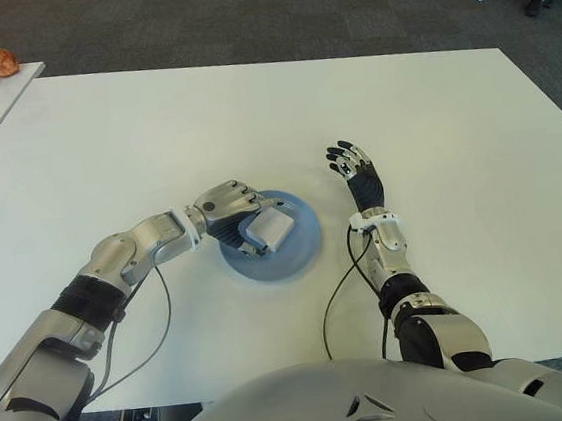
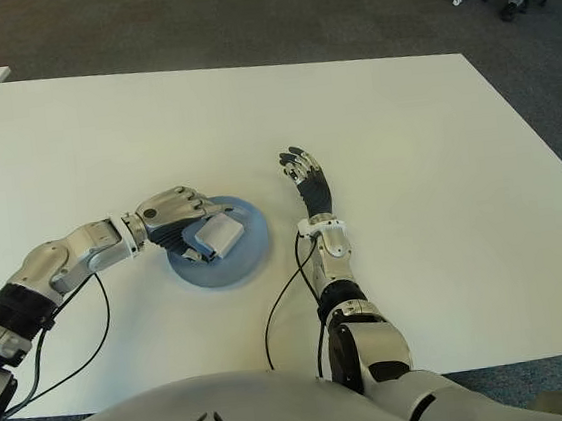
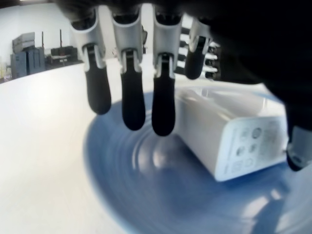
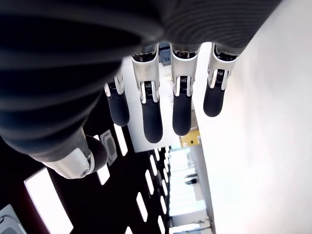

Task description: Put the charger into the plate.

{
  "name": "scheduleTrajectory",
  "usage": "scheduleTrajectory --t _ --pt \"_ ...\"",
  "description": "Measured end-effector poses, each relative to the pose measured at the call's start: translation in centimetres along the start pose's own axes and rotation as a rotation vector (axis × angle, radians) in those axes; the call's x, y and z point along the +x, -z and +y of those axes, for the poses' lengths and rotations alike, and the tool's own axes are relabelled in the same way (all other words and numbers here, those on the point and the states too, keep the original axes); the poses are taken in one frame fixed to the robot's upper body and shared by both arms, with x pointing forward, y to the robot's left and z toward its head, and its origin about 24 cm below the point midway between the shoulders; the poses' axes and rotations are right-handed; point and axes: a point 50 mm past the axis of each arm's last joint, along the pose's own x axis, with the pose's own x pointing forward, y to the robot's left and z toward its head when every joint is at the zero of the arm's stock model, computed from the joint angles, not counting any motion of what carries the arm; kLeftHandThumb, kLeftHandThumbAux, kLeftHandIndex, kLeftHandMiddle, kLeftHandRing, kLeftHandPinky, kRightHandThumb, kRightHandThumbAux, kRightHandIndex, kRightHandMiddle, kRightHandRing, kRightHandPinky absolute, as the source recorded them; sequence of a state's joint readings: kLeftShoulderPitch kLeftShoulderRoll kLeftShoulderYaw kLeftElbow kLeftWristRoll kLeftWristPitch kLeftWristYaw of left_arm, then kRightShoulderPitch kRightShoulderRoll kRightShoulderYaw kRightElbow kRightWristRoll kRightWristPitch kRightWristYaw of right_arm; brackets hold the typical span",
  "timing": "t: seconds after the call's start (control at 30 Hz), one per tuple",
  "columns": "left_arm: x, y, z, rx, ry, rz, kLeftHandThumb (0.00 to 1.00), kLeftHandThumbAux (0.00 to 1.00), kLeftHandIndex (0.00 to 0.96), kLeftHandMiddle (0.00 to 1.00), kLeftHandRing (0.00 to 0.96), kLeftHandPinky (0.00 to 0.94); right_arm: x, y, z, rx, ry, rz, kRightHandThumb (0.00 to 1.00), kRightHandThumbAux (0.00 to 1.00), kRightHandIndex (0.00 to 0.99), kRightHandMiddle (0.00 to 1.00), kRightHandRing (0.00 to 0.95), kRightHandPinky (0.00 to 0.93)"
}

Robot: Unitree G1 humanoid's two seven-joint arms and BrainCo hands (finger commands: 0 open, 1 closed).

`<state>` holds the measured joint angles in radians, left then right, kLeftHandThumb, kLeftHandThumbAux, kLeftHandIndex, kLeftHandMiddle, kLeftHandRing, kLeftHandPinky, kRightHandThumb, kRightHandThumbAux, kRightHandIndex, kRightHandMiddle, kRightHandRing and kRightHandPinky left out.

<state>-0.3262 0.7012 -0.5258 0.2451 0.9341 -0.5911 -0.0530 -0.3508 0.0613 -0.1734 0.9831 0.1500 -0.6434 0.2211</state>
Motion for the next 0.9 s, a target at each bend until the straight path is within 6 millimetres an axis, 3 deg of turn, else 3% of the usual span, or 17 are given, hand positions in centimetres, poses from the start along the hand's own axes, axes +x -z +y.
scheduleTrajectory --t 0.9 --pt "-0.52 -0.31 0.48 0.080 0.058 -0.004 0.212 0.174 0.000 0.000 0.000 0.000 0.00 0.01 0.04 -0.005 -0.004 -0.003 0.000 0.601 0.196 0.289 0.239 0.215"
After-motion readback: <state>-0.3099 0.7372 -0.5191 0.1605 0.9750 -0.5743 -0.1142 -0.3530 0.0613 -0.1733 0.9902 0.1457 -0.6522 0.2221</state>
